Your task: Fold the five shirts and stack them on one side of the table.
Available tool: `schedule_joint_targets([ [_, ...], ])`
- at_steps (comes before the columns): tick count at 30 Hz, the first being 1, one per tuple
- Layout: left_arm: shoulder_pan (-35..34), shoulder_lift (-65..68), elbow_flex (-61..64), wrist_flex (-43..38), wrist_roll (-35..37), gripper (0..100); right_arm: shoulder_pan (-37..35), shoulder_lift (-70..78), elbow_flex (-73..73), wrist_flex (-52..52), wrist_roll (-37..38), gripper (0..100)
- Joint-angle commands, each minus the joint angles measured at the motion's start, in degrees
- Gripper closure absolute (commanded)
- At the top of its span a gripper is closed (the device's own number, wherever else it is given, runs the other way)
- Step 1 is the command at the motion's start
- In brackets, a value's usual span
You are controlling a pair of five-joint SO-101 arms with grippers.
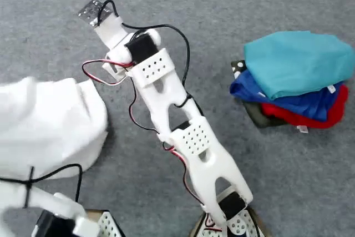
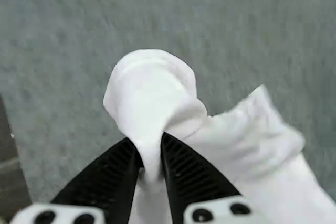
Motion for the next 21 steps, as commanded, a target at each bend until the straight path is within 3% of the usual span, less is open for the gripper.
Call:
schedule_joint_targets([
  [1,-10.11,-0.13,-9.14,-4.13,0.7,98,0.4,-3.65,-2.07,1.14,0.0,95.5],
  [6,-19.43,10.51,-23.03,-10.2,1.14,98,-0.4,-5.93,-2.42,1.05,0.0,95.5],
  [10,-16.35,17.45,-39.82,-2.64,5.45,98,0.31,-8.13,-2.51,0.97,0.18,95.5],
  [13,-4.84,20.53,-50.29,8.97,7.65,98,3.03,-10.42,-2.51,1.05,0.18,95.5],
  [16,13.27,22.55,-56.0,20.75,8.88,98,7.08,-13.49,-2.24,1.14,0.18,95.5],
  [21,42.2,23.08,-47.74,20.92,13.71,98,15.6,-18.68,-2.07,1.14,1.76,95.5],
])
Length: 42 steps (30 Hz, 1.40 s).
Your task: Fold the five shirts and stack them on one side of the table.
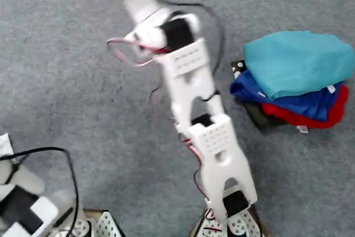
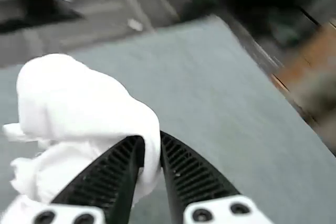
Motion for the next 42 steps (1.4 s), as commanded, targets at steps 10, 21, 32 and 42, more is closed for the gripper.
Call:
schedule_joint_targets([
  [10,53.01,0.57,46.59,-20.48,4.22,98,14.9,-9.54,2.33,1.14,6.07,95.5],
  [21,56.62,-1.63,50.9,-15.3,7.21,66,14.99,-14.81,21.93,0.79,5.89,79.3],
  [32,17.93,16.75,35.6,-22.07,5.45,66,0.84,-8.84,28.79,-0.35,-0.88,84.0],
  [42,20.4,53.23,5.89,-25.93,9.14,71,-0.84,-1.1,28.79,-4.92,-8.09,86.4],
])
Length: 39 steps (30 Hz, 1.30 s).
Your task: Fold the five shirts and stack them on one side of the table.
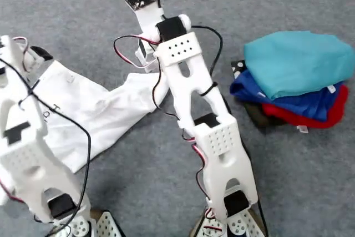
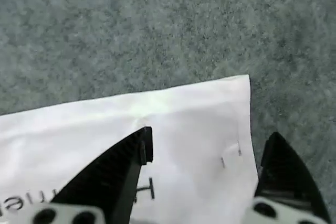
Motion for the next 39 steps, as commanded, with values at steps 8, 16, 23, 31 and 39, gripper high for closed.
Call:
schedule_joint_targets([
  [8,7.47,24.75,-47.3,13.71,8.18,72,-0.57,2.07,0.04,-0.88,-0.26,86.4],
  [16,6.24,36.79,-58.02,18.81,10.73,73,-0.48,3.74,0.04,-0.88,-0.26,86.4],
  [23,6.15,41.19,-58.02,16.35,10.64,74,-0.48,3.74,0.04,-1.23,-0.26,86.4],
  [31,5.8,41.45,-58.46,16.7,10.64,98,-0.92,3.47,0.04,-1.23,-0.26,86.2],
  [39,0.88,34.33,-66.29,24.7,10.55,98,-8.13,3.82,-1.01,-0.44,-0.7,86.0],
])
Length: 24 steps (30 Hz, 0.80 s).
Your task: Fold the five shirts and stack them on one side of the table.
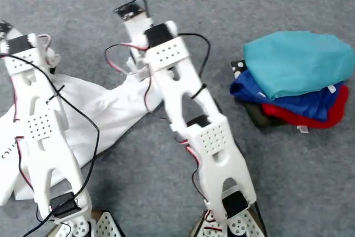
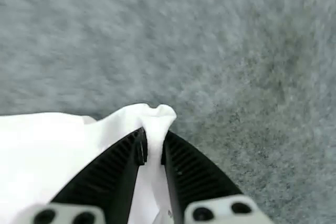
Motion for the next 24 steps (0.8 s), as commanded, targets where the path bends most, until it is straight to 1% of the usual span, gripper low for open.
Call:
schedule_joint_targets([
  [1,-3.52,-8.75,-3.43,2.55,0.09,98,-4.35,-0.13,-1.01,0.09,-0.7,86.0],
  [5,-5.63,-13.93,-3.08,3.78,0.09,98,-8.66,2.86,-1.45,-1.05,-0.79,86.0],
  [7,-6.42,-15.52,-3.08,4.31,0.09,98,-9.8,5.14,-1.54,-2.64,-2.29,85.5],
  [10,-7.38,-16.84,-3.16,4.66,-0.26,98,-11.12,7.25,-1.63,-5.1,-6.86,77.9],
  [12,-8.09,-17.98,-3.34,4.66,-1.93,98,-11.47,7.87,-1.63,-5.8,-8.79,72.8],
  [13,-8.88,-18.59,-3.34,4.66,-2.11,98,-11.47,8.04,-1.63,-5.54,-9.14,72.5],
  [14,-9.49,-19.12,-3.34,4.66,-2.2,98,-11.3,8.04,-1.36,-5.19,-9.14,73.9],
  [15,-10.11,-19.74,-3.43,4.66,-2.2,98,-10.95,8.04,-1.54,-3.96,-9.14,77.3],
  [18,-11.6,-21.76,-3.43,4.66,-2.2,98,-8.31,8.04,-1.54,-1.67,-7.82,95.2],
  [19,-11.87,-22.46,-3.43,4.66,-2.2,98,-7.08,8.04,-1.19,-1.23,-6.07,97.8],
  [21,-12.04,-23.6,-3.43,4.66,-2.2,98,-4.44,8.13,-1.36,-0.09,-4.84,96.2],
  [24,-12.22,-25.45,-3.43,4.66,-2.2,98,-0.57,7.78,-1.63,1.05,-4.4,96.3],
])
